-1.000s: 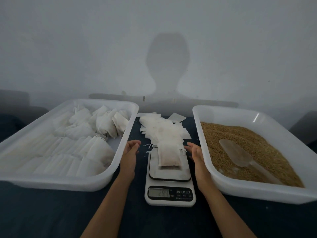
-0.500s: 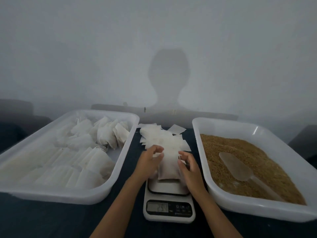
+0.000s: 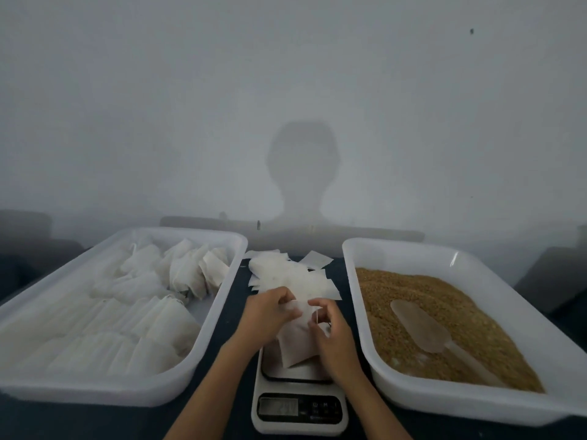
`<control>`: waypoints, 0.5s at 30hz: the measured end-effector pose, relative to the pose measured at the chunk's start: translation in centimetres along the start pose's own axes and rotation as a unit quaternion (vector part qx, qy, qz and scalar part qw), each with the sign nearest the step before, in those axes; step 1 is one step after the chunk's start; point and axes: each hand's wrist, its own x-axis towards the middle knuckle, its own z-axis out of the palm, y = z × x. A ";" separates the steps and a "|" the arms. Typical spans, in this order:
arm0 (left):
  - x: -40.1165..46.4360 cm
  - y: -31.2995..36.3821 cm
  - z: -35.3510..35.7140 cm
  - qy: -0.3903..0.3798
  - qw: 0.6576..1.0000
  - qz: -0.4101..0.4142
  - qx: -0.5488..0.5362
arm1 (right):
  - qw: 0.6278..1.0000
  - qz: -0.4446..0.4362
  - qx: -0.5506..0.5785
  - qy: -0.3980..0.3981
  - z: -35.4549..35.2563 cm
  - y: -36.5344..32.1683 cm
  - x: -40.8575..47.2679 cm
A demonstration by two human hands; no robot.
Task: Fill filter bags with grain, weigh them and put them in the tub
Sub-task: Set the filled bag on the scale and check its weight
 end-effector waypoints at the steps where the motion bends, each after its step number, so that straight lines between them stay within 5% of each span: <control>1: -0.2 0.7 -0.6 0.009 1.000 0.025 0.013 | 1.000 -0.006 0.016 0.002 -0.1 -0.6 -0.4; 6: -0.6 5.3 -3.5 0.047 0.988 0.139 0.057 | 0.994 -0.051 0.095 0.008 -0.6 -4.1 -2.5; 11: 0.0 9.6 -3.6 0.064 0.972 0.172 -0.144 | 0.990 -0.048 0.117 0.067 -3.4 -6.7 -3.3; 15: 0.9 12.9 -1.1 0.064 0.941 0.172 -0.284 | 0.980 0.034 0.163 0.108 -7.9 -7.1 -3.0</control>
